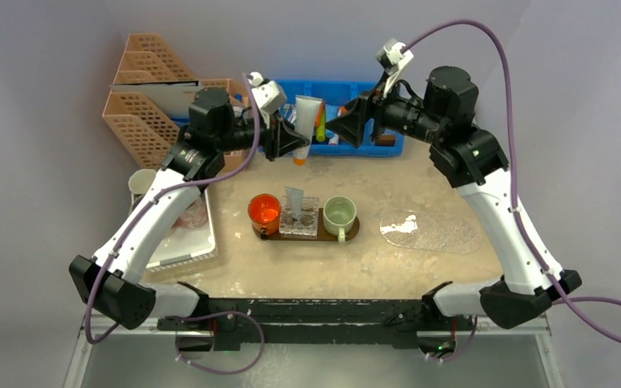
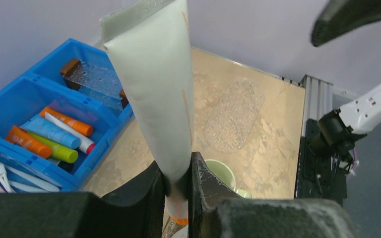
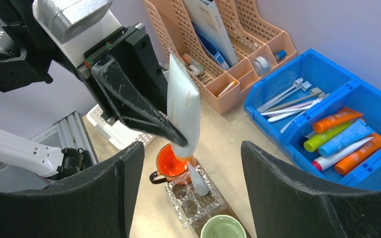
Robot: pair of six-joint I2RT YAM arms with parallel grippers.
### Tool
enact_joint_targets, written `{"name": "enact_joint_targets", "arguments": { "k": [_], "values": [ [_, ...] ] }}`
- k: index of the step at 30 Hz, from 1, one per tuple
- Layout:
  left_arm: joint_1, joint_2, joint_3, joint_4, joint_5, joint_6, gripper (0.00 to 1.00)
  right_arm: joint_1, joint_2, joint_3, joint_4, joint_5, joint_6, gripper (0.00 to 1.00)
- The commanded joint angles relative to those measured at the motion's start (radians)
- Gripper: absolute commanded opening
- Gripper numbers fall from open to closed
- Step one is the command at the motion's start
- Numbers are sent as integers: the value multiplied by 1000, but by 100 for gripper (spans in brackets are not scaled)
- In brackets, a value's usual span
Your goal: Prepare toiletry sets of a toothbrush and toothpaste on the tray
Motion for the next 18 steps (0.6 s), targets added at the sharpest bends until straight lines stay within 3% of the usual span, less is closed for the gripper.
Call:
{"name": "enact_joint_targets", "arguments": {
  "k": [1,11,18],
  "values": [
    [-44,2,68,-57,-17,133,0,-5,8,68,-40,-44,-54,74],
    [-98,8,67,-73,-8,167,0,-5,38,104,-46,-147,-59,72],
    [-132,6,66,-75,-7,189,0,-5,84,135,-70,-230,-42,63]
  ]
}}
